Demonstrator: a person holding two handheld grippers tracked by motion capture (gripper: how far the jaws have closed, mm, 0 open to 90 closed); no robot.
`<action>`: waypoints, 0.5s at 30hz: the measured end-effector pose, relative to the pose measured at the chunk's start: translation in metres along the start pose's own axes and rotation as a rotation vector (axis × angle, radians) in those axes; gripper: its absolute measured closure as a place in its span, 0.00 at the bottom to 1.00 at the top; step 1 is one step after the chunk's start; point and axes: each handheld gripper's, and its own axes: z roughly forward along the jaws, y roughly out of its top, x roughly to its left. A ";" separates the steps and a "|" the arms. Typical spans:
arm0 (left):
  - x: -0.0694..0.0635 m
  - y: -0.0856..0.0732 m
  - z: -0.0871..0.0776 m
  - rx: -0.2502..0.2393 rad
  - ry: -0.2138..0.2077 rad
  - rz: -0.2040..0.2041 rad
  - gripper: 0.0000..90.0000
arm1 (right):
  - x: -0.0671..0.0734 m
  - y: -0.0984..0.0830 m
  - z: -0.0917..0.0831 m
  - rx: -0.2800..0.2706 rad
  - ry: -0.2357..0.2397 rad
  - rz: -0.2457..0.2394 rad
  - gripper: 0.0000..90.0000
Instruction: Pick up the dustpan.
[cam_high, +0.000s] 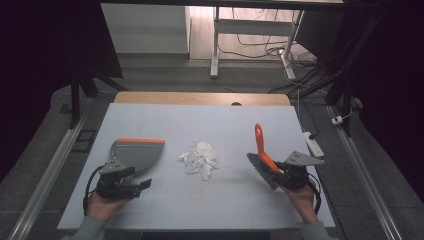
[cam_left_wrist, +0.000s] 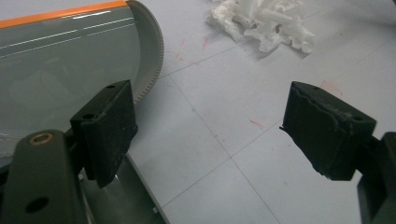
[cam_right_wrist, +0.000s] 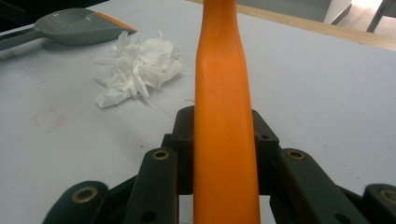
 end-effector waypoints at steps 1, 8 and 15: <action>0.000 0.000 0.000 0.002 -0.001 0.000 0.20 | 0.000 0.000 0.000 0.000 0.000 0.000 0.78; 0.000 0.001 0.001 0.005 0.000 0.006 0.20 | 0.000 0.000 0.000 -0.002 -0.004 0.005 0.78; -0.003 0.004 -0.003 -0.008 0.005 0.012 0.20 | 0.003 0.001 -0.003 -0.010 -0.006 -0.006 0.78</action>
